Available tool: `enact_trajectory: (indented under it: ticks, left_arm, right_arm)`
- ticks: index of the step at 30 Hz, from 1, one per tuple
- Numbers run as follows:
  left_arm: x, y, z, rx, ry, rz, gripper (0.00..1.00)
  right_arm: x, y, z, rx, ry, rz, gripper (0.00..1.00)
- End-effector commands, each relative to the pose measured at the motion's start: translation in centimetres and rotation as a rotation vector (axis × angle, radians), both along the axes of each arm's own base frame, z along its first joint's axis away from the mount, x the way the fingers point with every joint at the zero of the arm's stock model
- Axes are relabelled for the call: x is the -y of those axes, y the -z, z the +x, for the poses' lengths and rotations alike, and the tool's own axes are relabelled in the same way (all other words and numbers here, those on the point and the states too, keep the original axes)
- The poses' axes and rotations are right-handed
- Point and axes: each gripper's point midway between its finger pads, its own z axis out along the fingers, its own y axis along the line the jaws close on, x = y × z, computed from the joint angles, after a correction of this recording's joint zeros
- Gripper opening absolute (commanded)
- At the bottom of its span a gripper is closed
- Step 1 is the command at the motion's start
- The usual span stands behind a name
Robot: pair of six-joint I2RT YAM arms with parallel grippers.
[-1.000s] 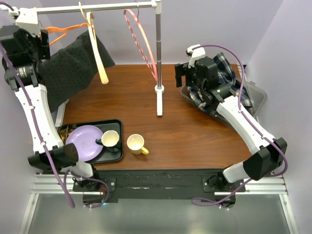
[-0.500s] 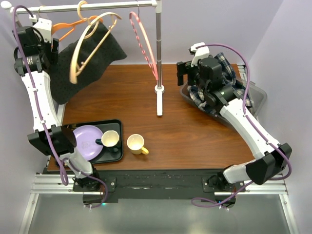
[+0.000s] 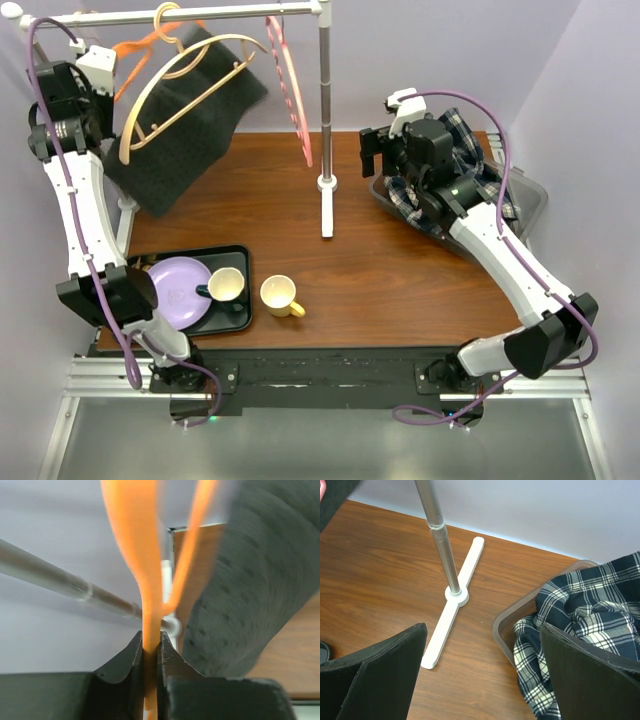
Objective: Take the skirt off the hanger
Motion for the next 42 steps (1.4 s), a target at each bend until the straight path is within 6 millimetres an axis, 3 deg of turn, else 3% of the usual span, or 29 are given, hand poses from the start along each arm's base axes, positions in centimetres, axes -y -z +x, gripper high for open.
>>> enact_trajectory:
  ticks: [1, 9, 19, 23, 28, 30, 34, 37, 42]
  left_arm:
    - [2.0, -5.0, -1.0, 0.165, 0.053, -0.039, 0.00]
    - [3.0, -5.4, -2.0, 0.199, 0.052, -0.084, 0.00]
    - [4.0, -11.7, -5.3, 0.407, 0.022, -0.077, 0.00]
    - [4.8, -12.9, -5.7, 0.452, 0.049, -0.099, 0.00]
    - [5.9, -12.3, -6.9, 0.428, 0.060, -0.153, 0.00]
    - [5.7, -10.9, -7.4, 0.394, 0.035, -0.162, 0.00]
    - [5.2, -11.1, -10.2, 0.450, -0.059, -0.166, 0.00]
    - [5.4, -11.2, -10.5, 0.467, -0.062, -0.186, 0.00]
    - [6.0, -10.5, -10.5, 0.434, -0.088, -0.297, 0.00]
  right_arm:
    - [-0.2, -3.7, -0.6, 0.092, -0.015, 0.044, 0.99]
    - [-0.8, -4.1, -1.5, 0.098, -0.054, 0.073, 0.99]
    - [-3.5, -4.4, -3.4, 0.061, -0.147, 0.118, 0.99]
    - [-4.1, -4.6, -4.1, 0.055, -0.164, 0.141, 0.99]
    - [-5.7, -4.9, -5.6, 0.019, -0.221, 0.166, 0.99]
    - [-6.6, -5.4, -6.6, 0.019, -0.257, 0.184, 0.99]
    - [-8.3, -6.8, -8.9, 0.039, -0.355, 0.244, 0.99]
    - [-9.6, -7.2, -9.9, 0.036, -0.402, 0.259, 0.99]
    - [-12.5, -6.0, -11.9, -0.016, -0.512, 0.260, 0.99]
